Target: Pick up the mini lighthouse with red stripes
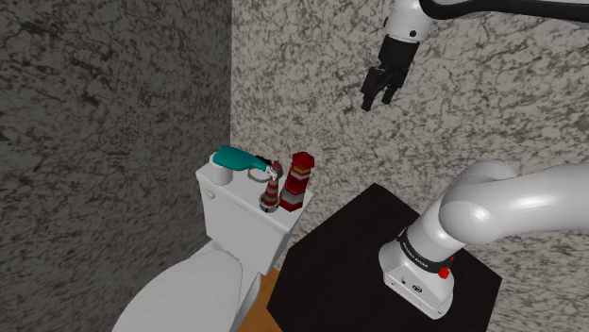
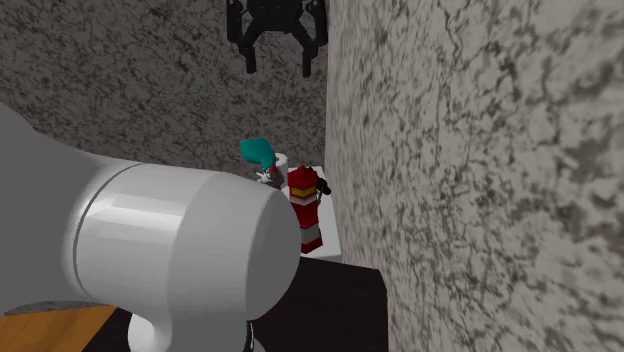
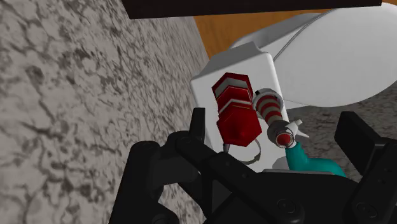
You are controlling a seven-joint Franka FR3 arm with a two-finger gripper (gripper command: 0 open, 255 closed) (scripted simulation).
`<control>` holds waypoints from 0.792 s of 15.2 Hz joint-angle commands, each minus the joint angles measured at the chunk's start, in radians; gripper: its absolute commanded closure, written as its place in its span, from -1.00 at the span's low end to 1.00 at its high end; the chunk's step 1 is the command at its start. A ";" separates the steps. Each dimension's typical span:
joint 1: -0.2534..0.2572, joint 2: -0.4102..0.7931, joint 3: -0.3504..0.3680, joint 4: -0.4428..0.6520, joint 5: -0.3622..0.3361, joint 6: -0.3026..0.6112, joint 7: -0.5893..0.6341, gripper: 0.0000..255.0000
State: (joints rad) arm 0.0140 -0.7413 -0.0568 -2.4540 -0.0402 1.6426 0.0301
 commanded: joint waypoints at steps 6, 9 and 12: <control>0.027 0.164 0.019 -0.008 0.009 0.149 -0.001 -1.00; 0.043 0.273 0.031 0.004 0.012 0.232 -0.002 -1.00; 0.056 0.387 0.044 0.027 0.015 0.309 -0.002 -1.00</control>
State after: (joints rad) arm 0.0666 -0.3914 -0.0156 -2.4302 -0.0250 1.9215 0.0302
